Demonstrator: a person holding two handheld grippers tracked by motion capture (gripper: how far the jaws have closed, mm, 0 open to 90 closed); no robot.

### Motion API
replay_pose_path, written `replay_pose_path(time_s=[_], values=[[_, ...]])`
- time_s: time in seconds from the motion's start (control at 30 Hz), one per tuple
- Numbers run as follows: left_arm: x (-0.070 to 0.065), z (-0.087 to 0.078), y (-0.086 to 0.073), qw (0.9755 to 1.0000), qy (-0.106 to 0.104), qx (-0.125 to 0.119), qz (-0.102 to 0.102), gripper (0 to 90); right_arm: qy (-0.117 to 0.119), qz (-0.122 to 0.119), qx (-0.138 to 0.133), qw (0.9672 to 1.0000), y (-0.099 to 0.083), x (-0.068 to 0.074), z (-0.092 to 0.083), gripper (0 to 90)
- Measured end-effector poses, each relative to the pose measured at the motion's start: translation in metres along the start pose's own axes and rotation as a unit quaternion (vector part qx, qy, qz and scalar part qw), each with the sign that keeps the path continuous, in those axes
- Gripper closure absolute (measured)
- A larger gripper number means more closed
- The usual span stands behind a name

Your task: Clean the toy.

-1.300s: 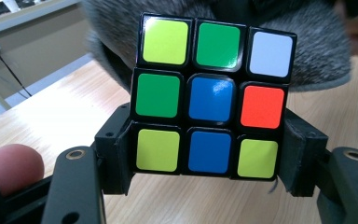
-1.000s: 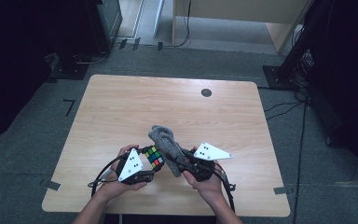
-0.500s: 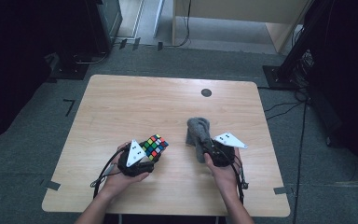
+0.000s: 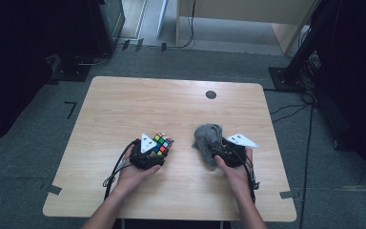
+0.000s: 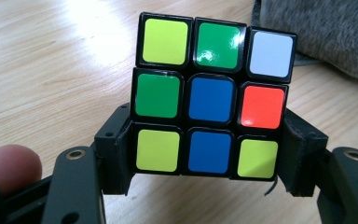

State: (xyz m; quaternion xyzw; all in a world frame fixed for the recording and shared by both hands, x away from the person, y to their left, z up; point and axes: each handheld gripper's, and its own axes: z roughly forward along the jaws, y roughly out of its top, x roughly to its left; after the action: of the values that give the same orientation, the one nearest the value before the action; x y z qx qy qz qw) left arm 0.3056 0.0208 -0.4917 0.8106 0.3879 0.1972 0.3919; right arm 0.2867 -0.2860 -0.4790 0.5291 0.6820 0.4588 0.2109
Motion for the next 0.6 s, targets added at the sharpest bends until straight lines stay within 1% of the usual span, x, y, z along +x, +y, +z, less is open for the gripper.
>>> replay_pose_path(time_s=[0.03, 0.17, 0.27, 0.33, 0.6], values=[[0.000, 0.001, 0.001, 1.0000, 0.001, 0.002, -0.002, 33.4, 0.000, 0.003, -0.006, 1.0000, 0.002, -0.001, -0.002, 32.6], [0.001, 0.007, 0.005, 0.9998, 0.009, 0.015, -0.005, 33.4, -0.007, 0.009, -0.027, 0.9996, 0.009, -0.006, -0.012, 27.4], [0.004, 0.012, 0.005, 0.9994, 0.016, 0.026, -0.015, 33.3, -0.011, 0.006, -0.035, 0.9993, 0.011, -0.010, -0.020, 26.9], [0.005, 0.014, 0.004, 0.9993, 0.019, 0.030, -0.015, 33.3, -0.008, 0.007, -0.038, 0.9992, 0.008, -0.013, -0.026, 27.0], [0.009, 0.021, 0.005, 0.9987, 0.025, 0.022, -0.039, 32.9, -0.016, 0.010, -0.037, 0.9991, -0.004, -0.027, -0.048, 27.7]])
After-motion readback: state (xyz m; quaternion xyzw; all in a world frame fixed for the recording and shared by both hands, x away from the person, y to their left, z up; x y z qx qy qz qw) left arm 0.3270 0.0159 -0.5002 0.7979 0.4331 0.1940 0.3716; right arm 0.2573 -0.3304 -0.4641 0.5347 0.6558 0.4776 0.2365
